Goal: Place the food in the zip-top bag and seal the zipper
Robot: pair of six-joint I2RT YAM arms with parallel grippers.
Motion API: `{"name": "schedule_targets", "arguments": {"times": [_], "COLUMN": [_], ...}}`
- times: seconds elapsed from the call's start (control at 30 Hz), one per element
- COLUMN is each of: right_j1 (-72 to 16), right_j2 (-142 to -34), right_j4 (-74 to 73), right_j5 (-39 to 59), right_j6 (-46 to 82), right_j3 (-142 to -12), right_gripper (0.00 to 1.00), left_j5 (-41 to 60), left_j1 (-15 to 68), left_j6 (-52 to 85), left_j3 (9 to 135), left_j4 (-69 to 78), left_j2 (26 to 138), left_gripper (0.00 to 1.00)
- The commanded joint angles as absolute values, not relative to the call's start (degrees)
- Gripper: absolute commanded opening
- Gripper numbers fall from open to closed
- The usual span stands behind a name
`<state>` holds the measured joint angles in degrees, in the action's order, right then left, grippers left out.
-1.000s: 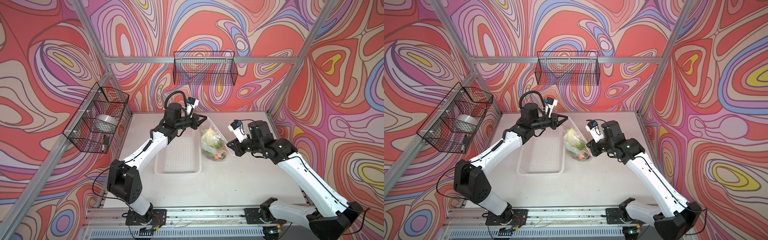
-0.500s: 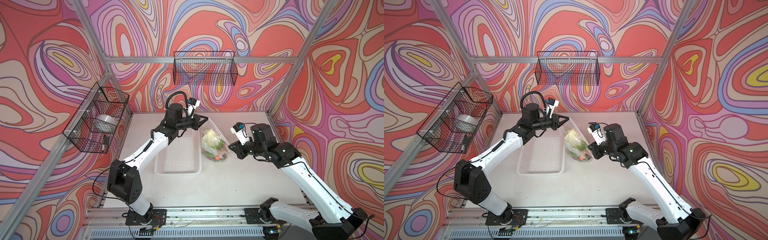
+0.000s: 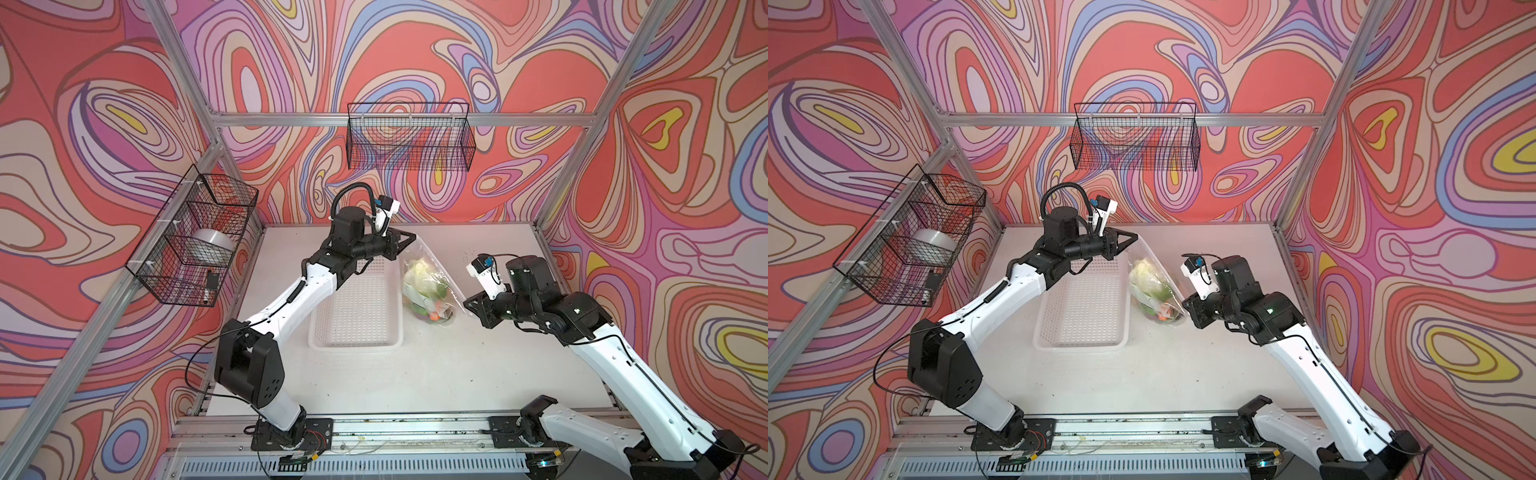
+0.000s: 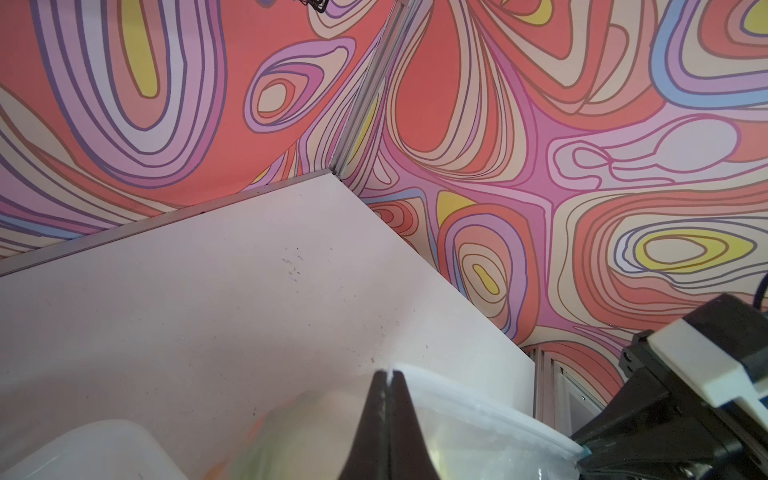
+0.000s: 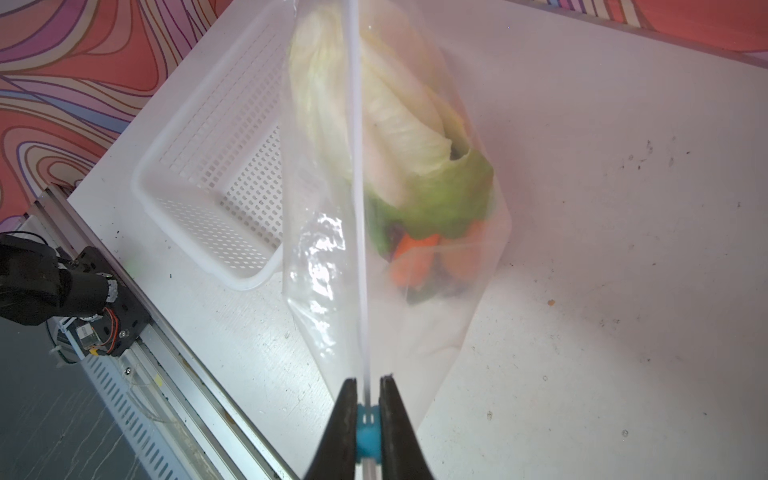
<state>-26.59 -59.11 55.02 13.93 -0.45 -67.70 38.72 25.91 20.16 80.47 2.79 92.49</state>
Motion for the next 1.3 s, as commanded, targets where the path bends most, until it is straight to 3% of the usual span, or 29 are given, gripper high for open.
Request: {"name": "schedule_targets", "arguments": {"times": [0.0, 0.93, 1.1, 1.2, 1.27], "right_j1": [-26.5, -26.5, -26.4, -26.5, -26.5], "right_j2": [-57.9, -57.5, -59.1, -60.8, -61.9], "right_j4": [59.8, 60.7, 56.2, 52.7, 51.0], "right_j5": [12.8, 11.9, 15.5, 16.3, 15.5], "right_j6": [0.3, -0.1, 0.7, 0.9, 0.5], "right_j3": [-66.3, -66.6, -69.2, -72.1, -74.0], "right_gripper": [0.13, 0.13, 0.27, 0.50, 0.60], "left_j5": [36.3, 36.7, 41.5, 43.7, 44.8], "left_j1": [25.0, 25.0, 25.6, 26.9, 27.3], "left_j6": [20.3, 20.3, 22.6, 22.7, 22.5], "left_j3": [80.7, 80.6, 79.2, 77.7, 77.3], "left_j4": [5.5, 5.2, 8.5, 10.2, 10.3], "left_j2": [91.5, 91.4, 91.6, 91.1, 91.1], "left_gripper": [0.00, 0.00, 0.00, 0.00, 0.00]}}
